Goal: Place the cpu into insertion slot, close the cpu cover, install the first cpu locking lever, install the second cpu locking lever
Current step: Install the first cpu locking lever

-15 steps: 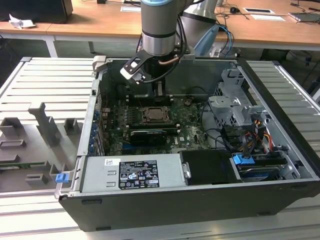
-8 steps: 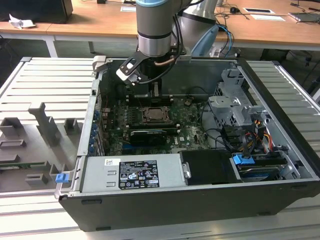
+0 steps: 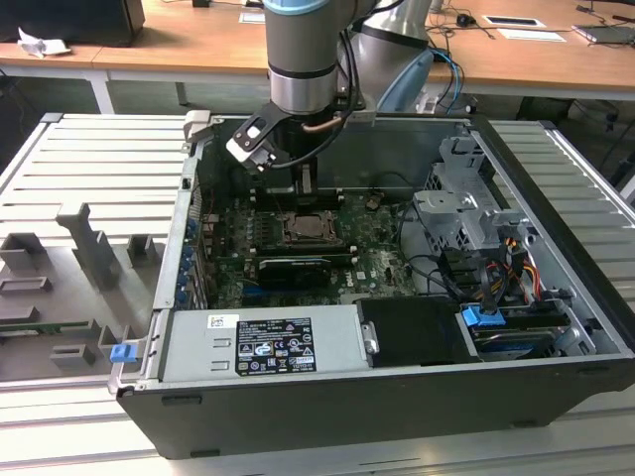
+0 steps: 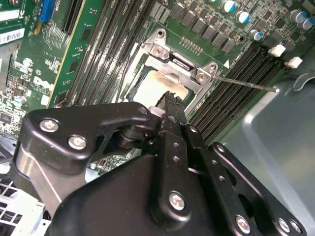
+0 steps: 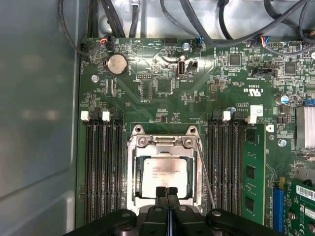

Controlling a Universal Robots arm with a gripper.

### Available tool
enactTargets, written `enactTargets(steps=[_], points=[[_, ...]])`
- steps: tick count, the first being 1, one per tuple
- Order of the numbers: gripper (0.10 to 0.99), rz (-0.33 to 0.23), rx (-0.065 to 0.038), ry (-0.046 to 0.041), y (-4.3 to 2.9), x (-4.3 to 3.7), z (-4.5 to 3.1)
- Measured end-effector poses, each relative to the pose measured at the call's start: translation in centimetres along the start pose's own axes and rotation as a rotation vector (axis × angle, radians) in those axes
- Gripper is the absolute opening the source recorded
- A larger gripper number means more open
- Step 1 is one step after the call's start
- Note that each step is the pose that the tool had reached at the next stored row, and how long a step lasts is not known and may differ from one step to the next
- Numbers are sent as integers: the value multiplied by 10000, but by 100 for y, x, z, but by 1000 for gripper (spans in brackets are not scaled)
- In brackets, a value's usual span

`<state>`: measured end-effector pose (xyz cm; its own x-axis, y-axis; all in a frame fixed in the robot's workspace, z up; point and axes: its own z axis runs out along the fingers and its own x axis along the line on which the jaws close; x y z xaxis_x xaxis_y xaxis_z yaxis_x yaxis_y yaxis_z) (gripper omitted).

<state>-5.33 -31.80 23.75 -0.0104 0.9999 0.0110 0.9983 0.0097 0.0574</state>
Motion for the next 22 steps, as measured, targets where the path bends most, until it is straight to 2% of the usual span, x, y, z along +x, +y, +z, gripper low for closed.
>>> enactTargets(steps=[9, 15, 17, 19, 20, 22], points=[[106, -1, 1, -9, -2, 0, -37], [106, 0, 0, -8, 2, 1, -104], [106, -1, 0, -8, 5, 1, -147], [106, -1, 1, -8, 15, 3, -286], [106, 1, 11, -10, 18, 3, -327], [106, 1, 25, -9, 21, 4, -365]])
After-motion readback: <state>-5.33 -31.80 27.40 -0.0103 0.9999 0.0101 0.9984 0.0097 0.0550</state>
